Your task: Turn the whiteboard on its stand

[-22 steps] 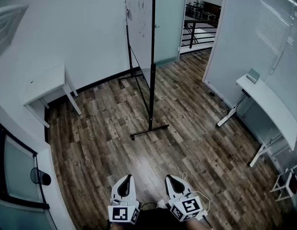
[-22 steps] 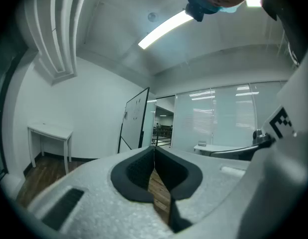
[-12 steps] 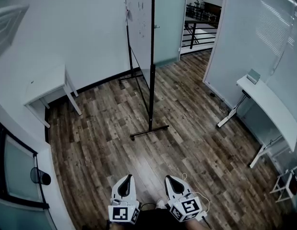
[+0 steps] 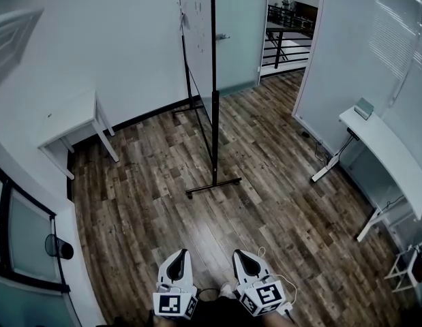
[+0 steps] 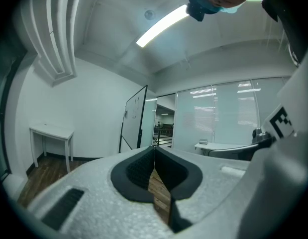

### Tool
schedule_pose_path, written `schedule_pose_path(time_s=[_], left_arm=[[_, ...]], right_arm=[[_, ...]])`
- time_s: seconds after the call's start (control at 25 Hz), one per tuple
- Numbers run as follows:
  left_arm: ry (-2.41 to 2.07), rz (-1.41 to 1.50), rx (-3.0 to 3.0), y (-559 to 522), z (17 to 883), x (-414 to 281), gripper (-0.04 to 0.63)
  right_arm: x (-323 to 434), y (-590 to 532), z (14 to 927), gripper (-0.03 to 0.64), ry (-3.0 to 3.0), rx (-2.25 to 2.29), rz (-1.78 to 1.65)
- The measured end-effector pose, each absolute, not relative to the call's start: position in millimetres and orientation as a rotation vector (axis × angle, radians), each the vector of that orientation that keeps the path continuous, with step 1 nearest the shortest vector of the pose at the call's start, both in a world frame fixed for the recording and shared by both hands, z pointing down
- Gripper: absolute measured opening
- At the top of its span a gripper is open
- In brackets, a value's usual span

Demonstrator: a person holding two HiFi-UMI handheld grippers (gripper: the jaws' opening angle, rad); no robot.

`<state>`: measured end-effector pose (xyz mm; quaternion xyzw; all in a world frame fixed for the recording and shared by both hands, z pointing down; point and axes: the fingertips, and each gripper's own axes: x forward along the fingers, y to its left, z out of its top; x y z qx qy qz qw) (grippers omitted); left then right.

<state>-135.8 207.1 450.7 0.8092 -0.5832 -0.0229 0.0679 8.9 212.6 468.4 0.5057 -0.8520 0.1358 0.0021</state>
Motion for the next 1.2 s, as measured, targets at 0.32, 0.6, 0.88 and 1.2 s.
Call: schedule_pose_path(time_s=[0.32, 0.6, 0.88, 1.2], left_arm=[[-1.814, -0.075, 2.406, 210.4, 450.9, -115.5, 0.018], [-1.816, -0.046, 2.391, 207.8, 457.4, -100.3, 0.018], [-1.802, -0.049, 2.402, 180.5, 464.9, -95.8, 0.017], [-1.785, -0.078, 2.411, 121.6, 467.6, -93.8, 0.018]], right_arm=[[29.5, 211.8, 470.1, 0.012, -2.728, 1.510, 0.405], [42.9, 204.8, 472.8, 0.012, -2.735, 1.499, 0.420], [45.6, 179.8, 477.2, 0.012, -2.731, 1.516, 0.410], [48.2, 128.5, 479.3, 0.012, -2.718, 1.546, 0.395]])
